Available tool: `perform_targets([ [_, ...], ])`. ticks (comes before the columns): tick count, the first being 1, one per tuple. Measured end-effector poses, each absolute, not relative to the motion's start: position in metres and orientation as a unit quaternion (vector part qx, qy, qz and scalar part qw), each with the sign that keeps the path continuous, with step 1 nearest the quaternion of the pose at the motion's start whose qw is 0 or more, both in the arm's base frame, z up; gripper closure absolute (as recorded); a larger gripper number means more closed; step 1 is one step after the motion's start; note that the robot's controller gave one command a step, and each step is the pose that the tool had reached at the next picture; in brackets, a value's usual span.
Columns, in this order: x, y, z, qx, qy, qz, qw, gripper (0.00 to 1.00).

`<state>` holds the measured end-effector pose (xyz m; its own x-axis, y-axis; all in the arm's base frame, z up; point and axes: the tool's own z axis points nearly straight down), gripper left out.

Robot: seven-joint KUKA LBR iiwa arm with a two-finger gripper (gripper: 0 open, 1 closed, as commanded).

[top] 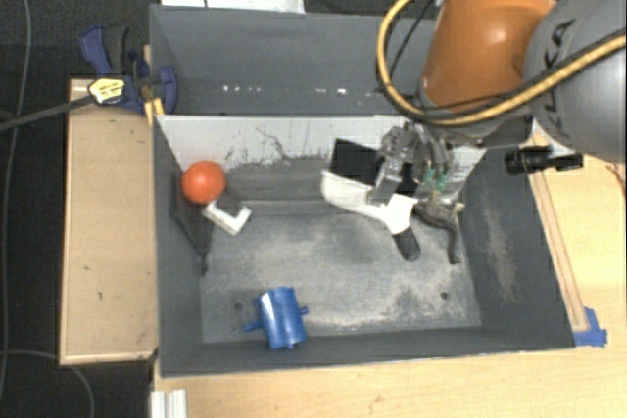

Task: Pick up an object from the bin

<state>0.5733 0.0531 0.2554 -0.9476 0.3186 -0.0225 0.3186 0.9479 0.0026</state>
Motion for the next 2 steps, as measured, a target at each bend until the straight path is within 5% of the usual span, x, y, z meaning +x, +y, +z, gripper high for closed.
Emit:
perform_targets([
  [1, 0.58, 0.062, 0.296, 0.154, 0.988, 0.0, 0.014, 0.0],
  [2, 0.568, 0.07, 0.331, 0.181, 0.983, 0.0, 0.012, 0.0],
])
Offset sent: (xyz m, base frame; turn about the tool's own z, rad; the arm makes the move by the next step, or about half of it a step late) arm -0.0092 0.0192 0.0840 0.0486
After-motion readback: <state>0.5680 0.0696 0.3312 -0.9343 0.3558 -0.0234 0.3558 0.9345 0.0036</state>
